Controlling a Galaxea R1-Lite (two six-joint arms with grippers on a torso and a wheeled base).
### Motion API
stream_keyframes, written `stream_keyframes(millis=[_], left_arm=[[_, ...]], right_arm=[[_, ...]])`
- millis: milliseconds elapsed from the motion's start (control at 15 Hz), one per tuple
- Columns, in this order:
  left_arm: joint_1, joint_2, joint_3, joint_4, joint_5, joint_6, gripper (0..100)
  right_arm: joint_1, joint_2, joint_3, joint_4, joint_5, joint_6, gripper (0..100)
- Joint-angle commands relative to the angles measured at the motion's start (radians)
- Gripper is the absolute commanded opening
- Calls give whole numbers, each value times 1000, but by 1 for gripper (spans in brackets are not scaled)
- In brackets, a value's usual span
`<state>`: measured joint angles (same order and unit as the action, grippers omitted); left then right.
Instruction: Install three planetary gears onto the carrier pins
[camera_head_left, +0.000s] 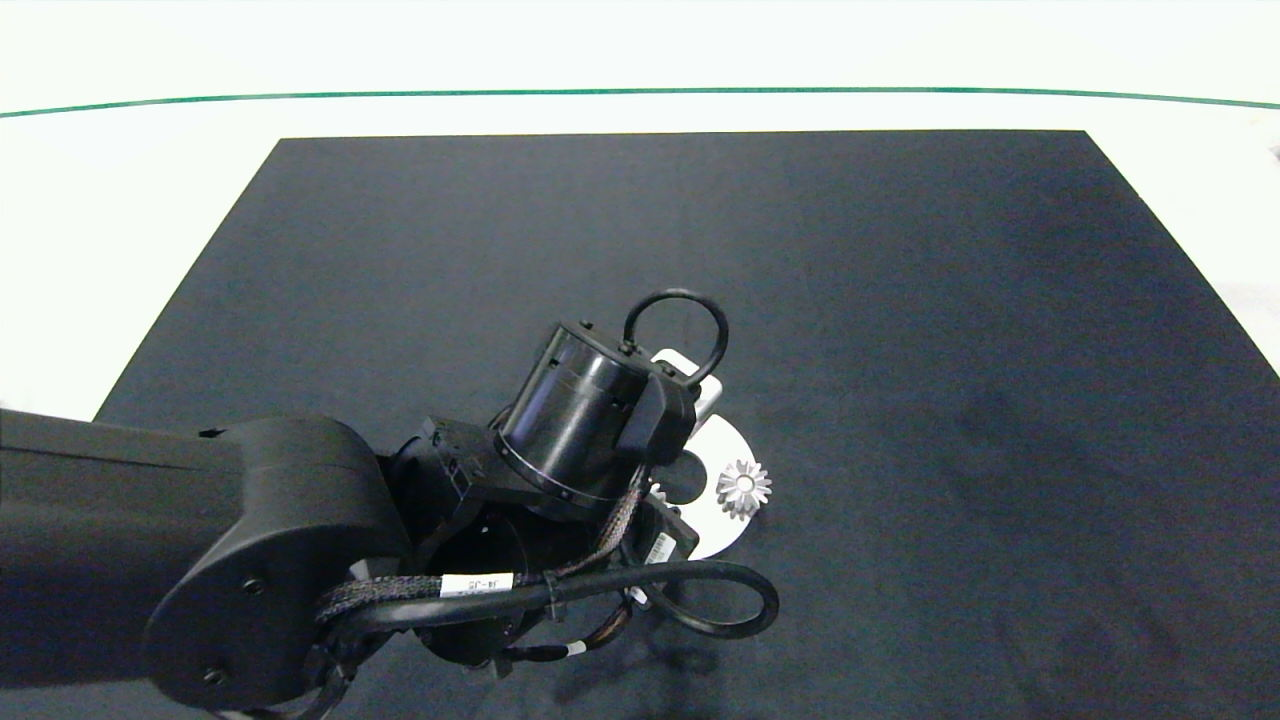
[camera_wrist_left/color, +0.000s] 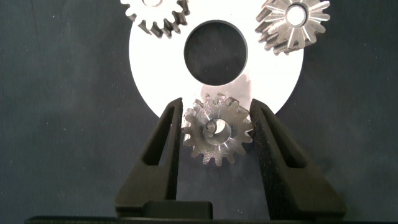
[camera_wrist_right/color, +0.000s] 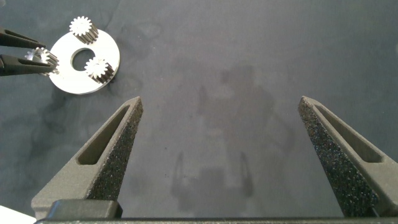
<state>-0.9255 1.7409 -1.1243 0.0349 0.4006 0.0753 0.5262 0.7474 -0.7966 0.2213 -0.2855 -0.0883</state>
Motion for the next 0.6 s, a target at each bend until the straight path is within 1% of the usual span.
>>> stream_keyframes(millis=[67,400,600], left_arm=[[1,-4,6,2,3,-2,16],[-1,-3,11,-1,3,-3,16],[-1,5,-3,-3,3,0,16]], right_arm=[[0,1,2,1,-1,-1,100],[2,0,2,1,-1,-1,100],[0,0,0,1,-1,-1,100]])
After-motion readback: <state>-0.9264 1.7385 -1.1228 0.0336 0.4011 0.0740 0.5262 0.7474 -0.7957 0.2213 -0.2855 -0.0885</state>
